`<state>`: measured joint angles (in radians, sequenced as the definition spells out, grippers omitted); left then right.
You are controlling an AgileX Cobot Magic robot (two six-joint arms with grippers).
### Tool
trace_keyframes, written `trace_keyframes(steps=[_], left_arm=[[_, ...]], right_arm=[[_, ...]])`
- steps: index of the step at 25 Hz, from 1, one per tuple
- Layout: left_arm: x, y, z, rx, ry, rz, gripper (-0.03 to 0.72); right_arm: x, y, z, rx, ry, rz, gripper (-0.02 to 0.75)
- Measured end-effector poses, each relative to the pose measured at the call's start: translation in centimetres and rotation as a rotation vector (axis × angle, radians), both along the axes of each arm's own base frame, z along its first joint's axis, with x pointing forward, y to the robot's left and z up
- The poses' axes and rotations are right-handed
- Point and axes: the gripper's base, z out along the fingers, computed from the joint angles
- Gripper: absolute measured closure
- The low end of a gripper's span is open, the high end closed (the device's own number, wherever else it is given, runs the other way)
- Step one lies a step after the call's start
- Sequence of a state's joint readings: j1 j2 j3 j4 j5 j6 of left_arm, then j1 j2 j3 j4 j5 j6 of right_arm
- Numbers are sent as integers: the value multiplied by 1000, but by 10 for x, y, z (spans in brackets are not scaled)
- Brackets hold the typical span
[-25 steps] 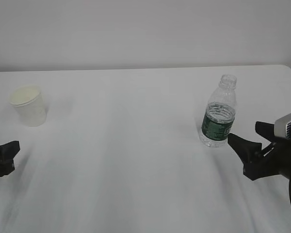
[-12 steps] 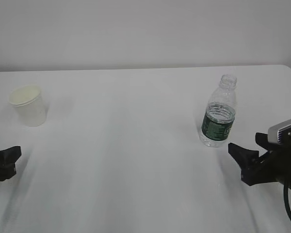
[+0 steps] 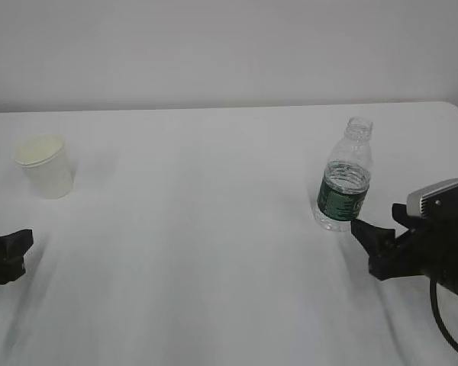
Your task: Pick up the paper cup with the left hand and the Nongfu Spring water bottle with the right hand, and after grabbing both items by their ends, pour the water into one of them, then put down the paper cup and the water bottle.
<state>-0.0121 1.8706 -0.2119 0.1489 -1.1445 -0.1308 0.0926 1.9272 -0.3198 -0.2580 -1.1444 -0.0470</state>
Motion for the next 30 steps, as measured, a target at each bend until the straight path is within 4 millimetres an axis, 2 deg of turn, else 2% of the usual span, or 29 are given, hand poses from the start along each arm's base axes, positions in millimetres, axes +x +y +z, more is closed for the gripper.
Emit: trace_keyframes(steps=[11, 18, 30], left_arm=[[0, 0, 0, 0, 0, 0, 267], [0, 0, 0, 0, 0, 0, 251], [0, 0, 0, 0, 0, 0, 264]], right_arm=[[14, -1, 3, 6, -39, -27, 148], [16, 1, -14, 76, 42, -34, 141], [30, 5, -10, 96, 2, -16, 141]])
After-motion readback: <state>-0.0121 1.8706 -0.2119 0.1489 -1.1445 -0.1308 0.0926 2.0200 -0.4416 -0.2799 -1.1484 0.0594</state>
